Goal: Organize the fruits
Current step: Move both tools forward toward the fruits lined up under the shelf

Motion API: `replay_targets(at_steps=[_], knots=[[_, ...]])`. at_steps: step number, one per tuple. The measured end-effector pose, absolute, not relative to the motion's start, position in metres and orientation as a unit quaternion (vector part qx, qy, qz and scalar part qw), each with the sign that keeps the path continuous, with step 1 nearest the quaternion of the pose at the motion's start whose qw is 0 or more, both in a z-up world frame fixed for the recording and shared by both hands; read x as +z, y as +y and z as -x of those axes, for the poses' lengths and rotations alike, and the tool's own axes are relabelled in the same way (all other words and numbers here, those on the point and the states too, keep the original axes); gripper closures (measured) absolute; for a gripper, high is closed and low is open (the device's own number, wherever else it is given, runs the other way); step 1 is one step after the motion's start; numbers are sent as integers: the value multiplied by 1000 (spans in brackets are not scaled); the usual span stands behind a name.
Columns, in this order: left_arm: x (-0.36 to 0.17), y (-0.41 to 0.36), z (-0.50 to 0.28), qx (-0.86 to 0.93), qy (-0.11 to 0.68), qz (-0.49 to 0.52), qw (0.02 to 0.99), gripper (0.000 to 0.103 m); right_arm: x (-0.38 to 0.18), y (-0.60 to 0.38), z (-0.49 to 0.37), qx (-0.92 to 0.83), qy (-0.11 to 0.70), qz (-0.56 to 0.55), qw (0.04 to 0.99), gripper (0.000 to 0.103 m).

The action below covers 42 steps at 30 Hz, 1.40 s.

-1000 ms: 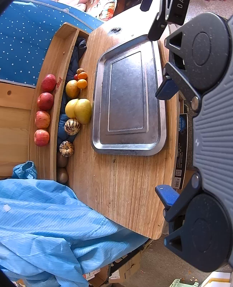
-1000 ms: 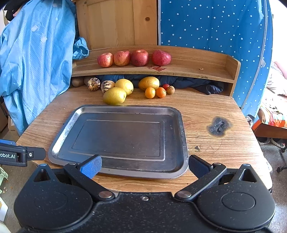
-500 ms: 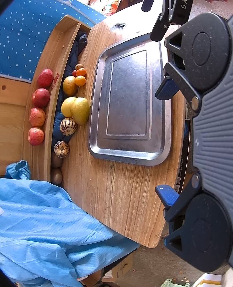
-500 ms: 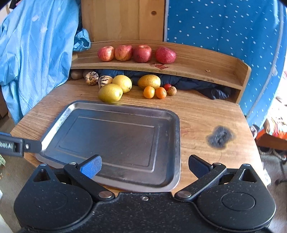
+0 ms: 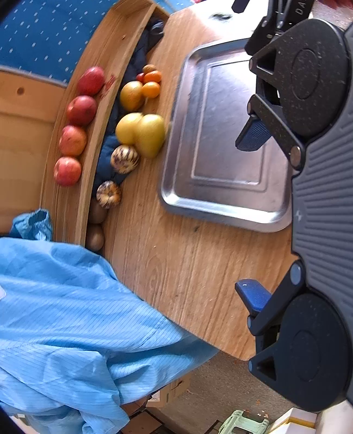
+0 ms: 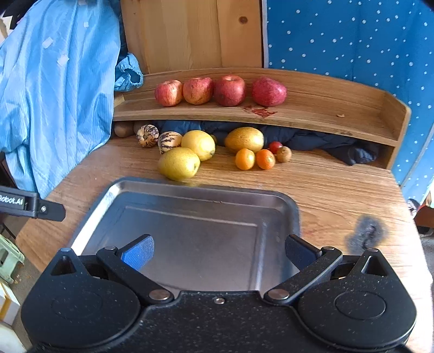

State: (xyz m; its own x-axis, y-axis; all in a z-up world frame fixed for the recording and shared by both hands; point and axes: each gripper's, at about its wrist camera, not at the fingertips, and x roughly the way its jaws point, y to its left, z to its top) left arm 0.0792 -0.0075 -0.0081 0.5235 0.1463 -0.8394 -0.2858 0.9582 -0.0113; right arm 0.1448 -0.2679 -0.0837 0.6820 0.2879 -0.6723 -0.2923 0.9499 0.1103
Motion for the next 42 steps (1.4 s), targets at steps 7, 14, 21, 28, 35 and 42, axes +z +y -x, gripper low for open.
replay_targets(at_steps=[7, 14, 21, 28, 35, 42], knots=[[-13, 25, -132, 107, 475, 65, 871, 1, -87, -234, -181, 156, 372, -10, 915, 1], [-20, 61, -205, 65, 473, 59, 877, 1, -95, -188, -225, 152, 396, -6, 906, 1], [-38, 90, -277, 16, 476, 57, 877, 1, -101, -157, -261, 112, 409, -15, 906, 5], [-61, 94, -331, -27, 486, 65, 871, 1, -111, -151, -278, 66, 421, -33, 904, 11], [-77, 90, -363, -60, 492, 73, 865, 11, -120, -141, -287, 57, 438, -38, 897, 18], [-90, 84, -378, -81, 503, 95, 855, 23, -127, -139, -303, 47, 446, -39, 893, 25]])
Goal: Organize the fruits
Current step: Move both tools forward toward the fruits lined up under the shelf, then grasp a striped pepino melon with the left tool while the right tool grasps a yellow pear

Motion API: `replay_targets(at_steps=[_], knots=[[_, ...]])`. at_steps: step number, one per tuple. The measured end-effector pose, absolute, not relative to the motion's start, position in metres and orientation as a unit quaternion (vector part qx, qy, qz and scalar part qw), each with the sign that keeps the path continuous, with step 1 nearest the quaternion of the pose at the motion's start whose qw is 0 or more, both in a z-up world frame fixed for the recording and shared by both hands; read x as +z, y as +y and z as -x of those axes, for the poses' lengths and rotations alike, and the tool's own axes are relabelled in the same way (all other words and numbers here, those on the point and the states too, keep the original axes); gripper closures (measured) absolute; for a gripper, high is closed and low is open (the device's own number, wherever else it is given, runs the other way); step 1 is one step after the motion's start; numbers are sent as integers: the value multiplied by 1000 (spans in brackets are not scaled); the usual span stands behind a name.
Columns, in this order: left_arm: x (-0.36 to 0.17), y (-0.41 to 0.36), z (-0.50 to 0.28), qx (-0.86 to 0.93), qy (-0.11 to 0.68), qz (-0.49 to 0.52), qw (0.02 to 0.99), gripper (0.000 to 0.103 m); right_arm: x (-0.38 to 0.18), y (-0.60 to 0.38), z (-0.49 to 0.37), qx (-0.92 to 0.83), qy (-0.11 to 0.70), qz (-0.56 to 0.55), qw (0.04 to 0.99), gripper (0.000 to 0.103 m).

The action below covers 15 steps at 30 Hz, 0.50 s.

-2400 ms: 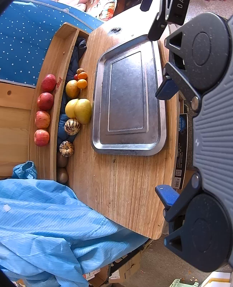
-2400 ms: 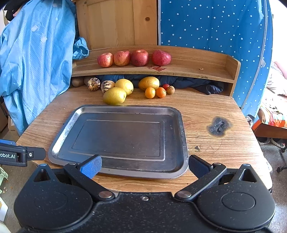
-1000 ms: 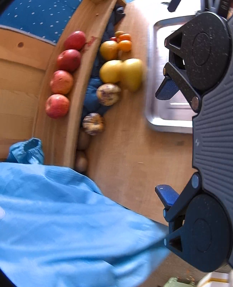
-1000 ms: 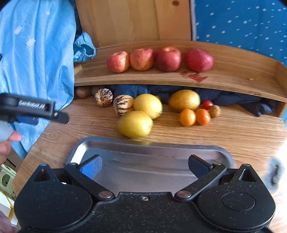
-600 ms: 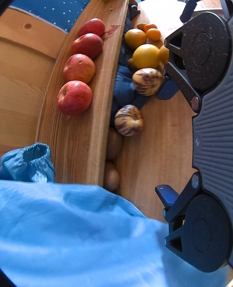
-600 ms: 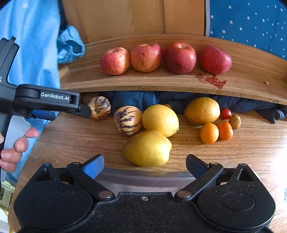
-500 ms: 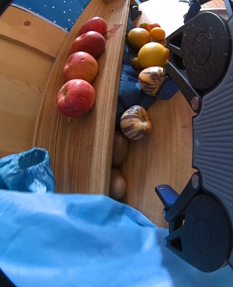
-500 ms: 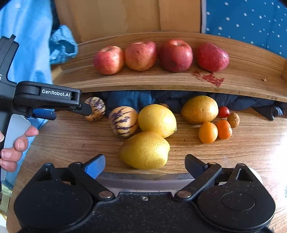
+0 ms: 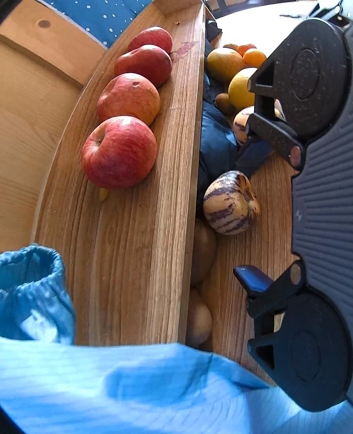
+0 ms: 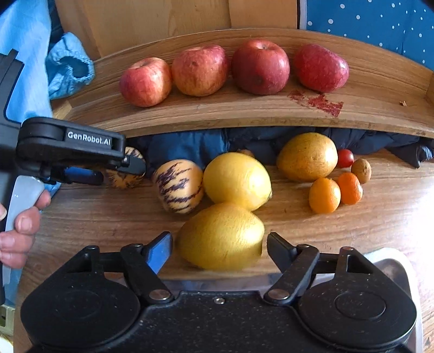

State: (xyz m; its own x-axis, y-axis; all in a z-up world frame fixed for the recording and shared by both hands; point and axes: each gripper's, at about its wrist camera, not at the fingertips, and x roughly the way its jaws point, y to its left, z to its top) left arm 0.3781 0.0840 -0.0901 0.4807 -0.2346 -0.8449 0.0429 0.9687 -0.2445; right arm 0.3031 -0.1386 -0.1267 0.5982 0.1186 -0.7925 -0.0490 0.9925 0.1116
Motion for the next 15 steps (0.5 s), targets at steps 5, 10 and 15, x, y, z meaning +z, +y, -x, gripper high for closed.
replay_targets(at_steps=[5, 10, 15], knots=[[-101, 75, -391, -91, 516, 100, 846, 35, -131, -135, -308, 47, 452, -38, 890, 27], [-110, 66, -398, -101, 521, 101, 841, 43, -134, -134, -311, 48, 453, -38, 889, 27], [-114, 60, -396, -102, 517, 94, 845, 45, -138, -138, -310, 51, 448, -52, 891, 28]])
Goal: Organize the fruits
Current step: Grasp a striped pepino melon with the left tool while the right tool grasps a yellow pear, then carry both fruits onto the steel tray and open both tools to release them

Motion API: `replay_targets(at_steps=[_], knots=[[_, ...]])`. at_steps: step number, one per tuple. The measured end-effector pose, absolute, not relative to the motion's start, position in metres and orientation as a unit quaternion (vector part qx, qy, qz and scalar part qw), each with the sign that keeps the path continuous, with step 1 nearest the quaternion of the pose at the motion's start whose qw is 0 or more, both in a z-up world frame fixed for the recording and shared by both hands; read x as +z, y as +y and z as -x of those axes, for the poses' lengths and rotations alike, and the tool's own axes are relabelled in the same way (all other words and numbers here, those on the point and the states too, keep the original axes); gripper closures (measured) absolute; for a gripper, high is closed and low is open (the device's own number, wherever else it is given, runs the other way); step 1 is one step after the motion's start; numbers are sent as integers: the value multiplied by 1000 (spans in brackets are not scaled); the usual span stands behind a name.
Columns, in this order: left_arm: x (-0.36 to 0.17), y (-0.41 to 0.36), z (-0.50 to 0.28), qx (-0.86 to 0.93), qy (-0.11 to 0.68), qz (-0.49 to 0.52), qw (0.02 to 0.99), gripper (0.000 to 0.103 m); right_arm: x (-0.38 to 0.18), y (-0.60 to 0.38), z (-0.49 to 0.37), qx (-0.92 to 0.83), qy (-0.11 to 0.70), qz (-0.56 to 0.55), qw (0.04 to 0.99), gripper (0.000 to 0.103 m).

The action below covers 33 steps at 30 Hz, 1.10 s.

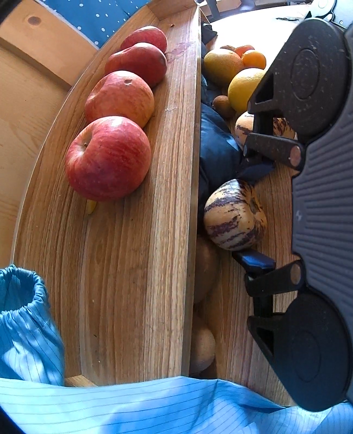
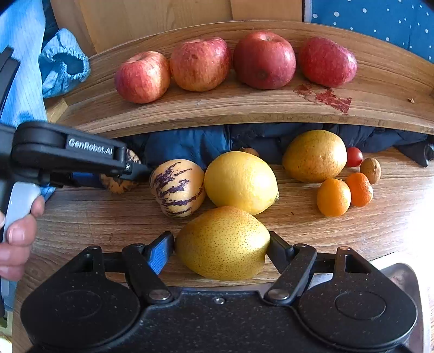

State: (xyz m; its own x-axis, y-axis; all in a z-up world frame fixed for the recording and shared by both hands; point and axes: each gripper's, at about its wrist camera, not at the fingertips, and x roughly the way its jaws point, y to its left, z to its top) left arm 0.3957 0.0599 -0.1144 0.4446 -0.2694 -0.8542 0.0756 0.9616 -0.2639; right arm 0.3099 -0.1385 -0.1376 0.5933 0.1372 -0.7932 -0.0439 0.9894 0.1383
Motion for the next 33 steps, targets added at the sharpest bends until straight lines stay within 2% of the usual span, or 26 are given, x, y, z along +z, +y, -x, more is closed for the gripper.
replay_targets(at_steps=[15, 33], knots=[[-110, 44, -346, -111, 523, 83, 841, 45, -123, -149, -291, 91, 416, -79, 901, 29], [-78, 27, -267, -100, 515, 87, 847, 45, -106, -207, -204, 123, 424, -101, 892, 32]])
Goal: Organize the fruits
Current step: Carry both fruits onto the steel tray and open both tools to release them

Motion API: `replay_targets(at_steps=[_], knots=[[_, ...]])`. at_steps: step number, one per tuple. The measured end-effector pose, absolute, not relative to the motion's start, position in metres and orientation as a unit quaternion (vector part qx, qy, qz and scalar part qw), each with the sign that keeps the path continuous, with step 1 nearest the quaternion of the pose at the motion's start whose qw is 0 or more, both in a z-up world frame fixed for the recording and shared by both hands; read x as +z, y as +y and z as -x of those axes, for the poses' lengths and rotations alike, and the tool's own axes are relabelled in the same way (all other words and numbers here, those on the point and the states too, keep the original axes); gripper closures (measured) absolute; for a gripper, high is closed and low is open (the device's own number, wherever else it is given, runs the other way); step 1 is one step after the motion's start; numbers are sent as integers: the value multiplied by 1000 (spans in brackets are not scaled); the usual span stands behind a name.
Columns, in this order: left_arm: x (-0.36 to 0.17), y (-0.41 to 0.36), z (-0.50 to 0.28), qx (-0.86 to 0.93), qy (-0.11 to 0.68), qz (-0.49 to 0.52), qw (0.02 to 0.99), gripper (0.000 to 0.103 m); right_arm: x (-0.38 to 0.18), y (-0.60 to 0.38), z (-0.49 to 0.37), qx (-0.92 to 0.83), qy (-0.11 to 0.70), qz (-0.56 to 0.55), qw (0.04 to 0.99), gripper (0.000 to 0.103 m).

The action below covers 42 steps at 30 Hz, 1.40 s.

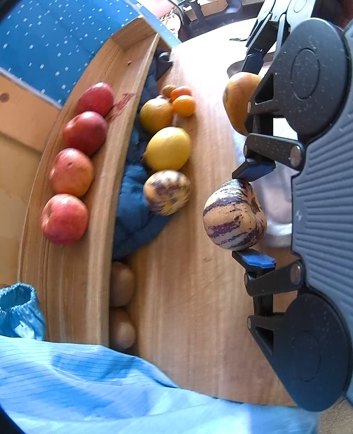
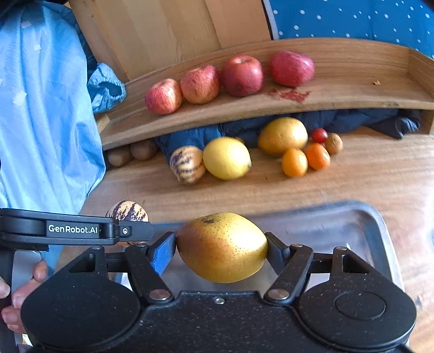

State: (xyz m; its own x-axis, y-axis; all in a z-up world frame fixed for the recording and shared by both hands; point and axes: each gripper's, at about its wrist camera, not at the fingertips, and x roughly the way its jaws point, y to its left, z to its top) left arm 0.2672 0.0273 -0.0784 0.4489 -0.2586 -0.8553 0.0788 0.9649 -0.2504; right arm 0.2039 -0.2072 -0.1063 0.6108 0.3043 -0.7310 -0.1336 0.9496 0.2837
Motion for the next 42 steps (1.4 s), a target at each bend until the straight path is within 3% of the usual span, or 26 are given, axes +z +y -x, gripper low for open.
replay_targets(at_steps=[14, 28, 34, 40, 42], knots=[[-85, -4, -182, -94, 535, 92, 834, 45, -116, -211, -141, 161, 458, -65, 872, 39], [-91, -4, -136, -65, 544, 103, 830, 44, -113, -215, -108, 167, 450, -28, 877, 38], [-87, -11, -124, -61, 534, 92, 838, 35, -112, -228, -93, 160, 449, -25, 879, 25], [-79, -17, -110, -48, 524, 81, 846, 18, -106, -236, -82, 139, 445, -9, 885, 7], [-76, -19, -104, -39, 524, 78, 847, 7, -105, -240, -81, 130, 445, -6, 886, 2]])
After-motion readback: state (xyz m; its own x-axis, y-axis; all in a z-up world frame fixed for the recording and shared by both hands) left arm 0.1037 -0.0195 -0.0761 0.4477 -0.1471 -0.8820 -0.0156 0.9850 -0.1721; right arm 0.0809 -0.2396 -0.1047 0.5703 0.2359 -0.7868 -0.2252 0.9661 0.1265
